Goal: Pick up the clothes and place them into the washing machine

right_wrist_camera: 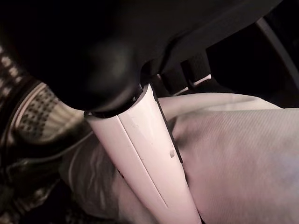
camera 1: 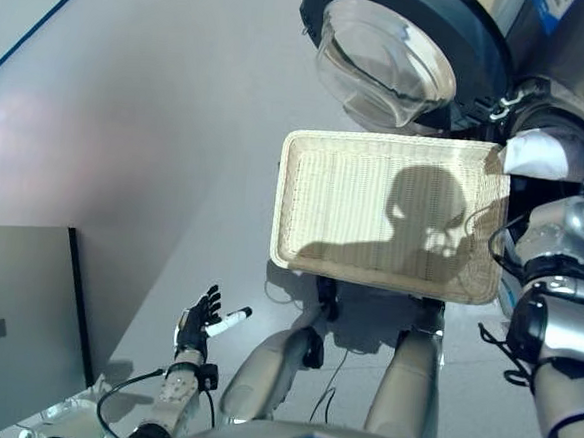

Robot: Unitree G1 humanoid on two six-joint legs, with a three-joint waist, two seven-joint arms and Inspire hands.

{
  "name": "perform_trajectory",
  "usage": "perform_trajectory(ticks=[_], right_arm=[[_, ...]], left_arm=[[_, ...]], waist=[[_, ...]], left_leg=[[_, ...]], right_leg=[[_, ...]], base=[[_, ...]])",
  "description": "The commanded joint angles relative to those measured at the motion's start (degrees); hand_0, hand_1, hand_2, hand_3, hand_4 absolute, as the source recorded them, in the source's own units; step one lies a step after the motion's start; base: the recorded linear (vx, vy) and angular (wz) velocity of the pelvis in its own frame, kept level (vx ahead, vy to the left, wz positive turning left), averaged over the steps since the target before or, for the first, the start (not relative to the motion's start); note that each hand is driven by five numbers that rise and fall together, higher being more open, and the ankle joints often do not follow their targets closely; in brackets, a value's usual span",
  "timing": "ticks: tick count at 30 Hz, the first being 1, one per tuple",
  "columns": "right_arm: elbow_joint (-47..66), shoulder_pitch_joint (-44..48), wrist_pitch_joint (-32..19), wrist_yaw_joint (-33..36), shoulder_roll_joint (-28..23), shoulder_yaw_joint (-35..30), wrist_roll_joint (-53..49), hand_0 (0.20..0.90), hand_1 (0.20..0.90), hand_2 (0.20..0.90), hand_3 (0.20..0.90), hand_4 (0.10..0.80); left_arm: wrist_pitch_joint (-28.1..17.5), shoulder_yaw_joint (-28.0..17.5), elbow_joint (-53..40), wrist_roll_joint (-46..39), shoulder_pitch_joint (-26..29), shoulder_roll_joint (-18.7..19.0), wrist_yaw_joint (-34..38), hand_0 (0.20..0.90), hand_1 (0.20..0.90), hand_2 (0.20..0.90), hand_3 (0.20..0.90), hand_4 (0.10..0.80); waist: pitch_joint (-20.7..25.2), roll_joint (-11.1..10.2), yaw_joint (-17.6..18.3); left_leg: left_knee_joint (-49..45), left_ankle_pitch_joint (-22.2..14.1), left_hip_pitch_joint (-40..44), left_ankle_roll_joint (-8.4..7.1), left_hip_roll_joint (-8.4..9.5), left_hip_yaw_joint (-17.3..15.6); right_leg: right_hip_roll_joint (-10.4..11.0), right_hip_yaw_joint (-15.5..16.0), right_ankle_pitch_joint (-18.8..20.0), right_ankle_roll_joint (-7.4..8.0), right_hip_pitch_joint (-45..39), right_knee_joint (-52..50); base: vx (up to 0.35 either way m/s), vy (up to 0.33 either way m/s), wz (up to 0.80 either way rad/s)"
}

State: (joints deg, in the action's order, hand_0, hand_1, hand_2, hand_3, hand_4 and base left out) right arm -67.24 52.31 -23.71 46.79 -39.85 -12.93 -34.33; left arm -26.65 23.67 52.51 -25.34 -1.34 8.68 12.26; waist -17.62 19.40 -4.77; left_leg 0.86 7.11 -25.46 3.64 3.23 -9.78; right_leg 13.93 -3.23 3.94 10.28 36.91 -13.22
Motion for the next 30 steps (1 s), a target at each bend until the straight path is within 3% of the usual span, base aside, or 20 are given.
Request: perform_trajectory(ticks=[1,6,11,25,26,27,30], right_arm=[[6.4,8.4,-2.8,4.5,-14.2,9.3,8.5,0.2,0.2,0.2,0.2,0.3],[7.7,13.2,-0.1,10.1,-18.6,13.2,15.2,0.2,0.2,0.2,0.2,0.3],[17.1,12.8,3.3,15.8,-20.9,11.6,23.2,0.2,0.2,0.2,0.2,0.3],[19.6,12.8,4.5,18.1,-22.0,10.4,25.4,0.2,0.2,0.2,0.2,0.3],[19.0,12.6,4.3,17.7,-21.7,10.3,24.9,0.422,0.422,0.422,0.422,0.459],[18.1,12.5,4.1,17.0,-21.4,10.5,24.1,0.9,0.9,0.9,0.9,0.8],[16.2,12.6,3.3,13.9,-19.9,11.7,21.2,0.9,0.9,0.9,0.9,0.8]], left_arm=[[-2.6,-0.8,-2.5,-0.4,-1.7,3.0,1.2,0.9,0.9,0.9,0.9,0.8],[-2.8,-0.6,-4.7,0.9,-2.4,3.7,2.1,0.9,0.9,0.9,0.9,0.8],[-2.9,-1.1,-6.6,1.9,-3.0,4.3,3.6,0.9,0.9,0.9,0.9,0.8],[-2.9,-0.7,-7.9,1.4,-3.5,4.4,3.3,0.9,0.9,0.9,0.9,0.8],[-2.9,-0.8,-7.8,1.3,-3.5,4.4,3.4,0.9,0.9,0.9,0.9,0.8],[-2.8,-1.0,-7.7,1.2,-3.5,4.4,3.4,0.9,0.9,0.9,0.9,0.8],[-2.5,-1.2,-6.8,0.9,-3.6,4.3,3.2,0.9,0.9,0.9,0.9,0.8]], waist=[[2.5,1.8,-0.4],[2.7,2.7,-0.2],[3.1,3.5,1.0],[3.5,4.1,2.5],[3.5,4.0,2.5],[3.6,3.9,2.4],[3.4,3.6,2.4]], left_leg=[[-3.8,-0.9,-2.7,-6.76,-1.48,2.5],[-3.4,-0.7,-2.9,-6.99,-1.41,2.4],[-3.1,-1.0,-2.7,-7.09,-1.11,1.9],[-4.3,-2.5,-2.4,-6.71,-0.89,0.8],[-4.3,-2.5,-2.4,-6.74,-0.9,0.9],[-4.3,-2.4,-2.4,-6.77,-0.97,0.9],[-4.3,-2.4,-2.5,-6.81,-1.08,0.9]], right_leg=[[-5.2,3.2,-2.5,-6.35,0.1,-2.8],[-5.6,2.8,-3.5,-6.67,1.7,-4.7],[-6.1,1.9,-4.5,-6.89,2.7,-6.1],[-6.8,0.7,-5.0,-6.85,3.3,-7.4],[-6.8,0.8,-5.1,-6.87,3.2,-7.3],[-6.8,1.0,-5.0,-6.91,3.1,-7.3],[-6.9,1.3,-4.9,-7.04,3.2,-7.2]], base=[[0.022,-0.055,0.04],[0.022,-0.023,0.03],[0.047,-0.02,0.01],[0.019,-0.002,-0.04],[0.0,0.0,0.0],[0.0,0.0,0.0],[0.0,0.0,0.0]])
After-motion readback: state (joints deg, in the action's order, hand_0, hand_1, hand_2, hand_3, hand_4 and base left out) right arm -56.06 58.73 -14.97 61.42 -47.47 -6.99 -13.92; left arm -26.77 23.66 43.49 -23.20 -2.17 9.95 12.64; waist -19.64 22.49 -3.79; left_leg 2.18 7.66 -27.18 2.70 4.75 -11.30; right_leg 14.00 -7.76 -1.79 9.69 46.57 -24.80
